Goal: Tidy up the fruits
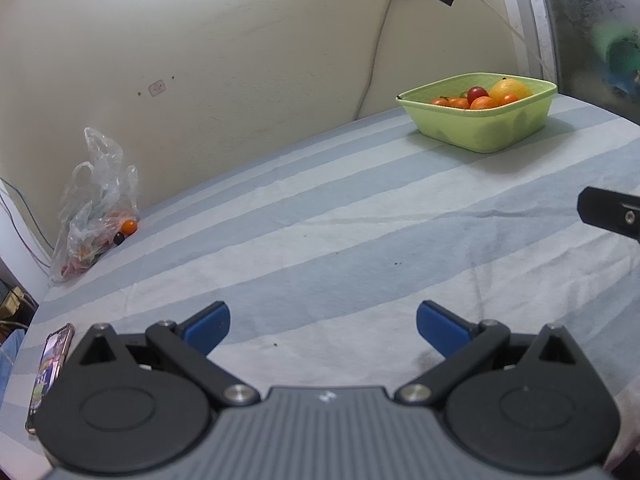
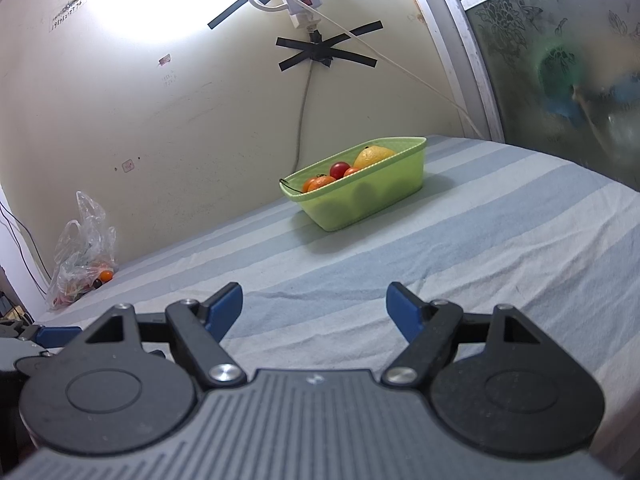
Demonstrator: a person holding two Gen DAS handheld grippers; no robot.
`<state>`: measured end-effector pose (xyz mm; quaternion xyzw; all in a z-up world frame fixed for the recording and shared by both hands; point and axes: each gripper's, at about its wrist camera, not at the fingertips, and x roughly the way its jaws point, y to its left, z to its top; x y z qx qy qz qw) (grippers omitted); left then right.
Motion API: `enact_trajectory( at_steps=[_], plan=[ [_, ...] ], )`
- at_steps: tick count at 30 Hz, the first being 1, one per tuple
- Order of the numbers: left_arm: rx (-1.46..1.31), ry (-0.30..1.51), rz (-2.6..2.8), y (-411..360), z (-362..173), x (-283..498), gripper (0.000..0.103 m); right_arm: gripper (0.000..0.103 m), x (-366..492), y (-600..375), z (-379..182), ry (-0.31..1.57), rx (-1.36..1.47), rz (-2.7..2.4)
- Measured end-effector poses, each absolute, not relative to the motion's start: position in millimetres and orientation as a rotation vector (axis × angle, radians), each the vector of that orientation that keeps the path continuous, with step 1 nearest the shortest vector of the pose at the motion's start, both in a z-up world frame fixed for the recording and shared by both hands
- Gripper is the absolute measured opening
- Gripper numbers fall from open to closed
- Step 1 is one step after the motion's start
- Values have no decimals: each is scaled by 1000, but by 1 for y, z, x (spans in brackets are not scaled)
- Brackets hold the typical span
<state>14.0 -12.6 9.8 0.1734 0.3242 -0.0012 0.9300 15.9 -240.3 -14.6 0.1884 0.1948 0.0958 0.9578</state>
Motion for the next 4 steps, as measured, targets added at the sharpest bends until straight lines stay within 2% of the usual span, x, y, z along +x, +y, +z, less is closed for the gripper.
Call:
enact_trajectory(
  at_steps=[4],
  plan=[
    [358, 653, -15, -15, 11, 11, 103, 81, 16, -240, -15, 396, 380, 193]
  ],
)
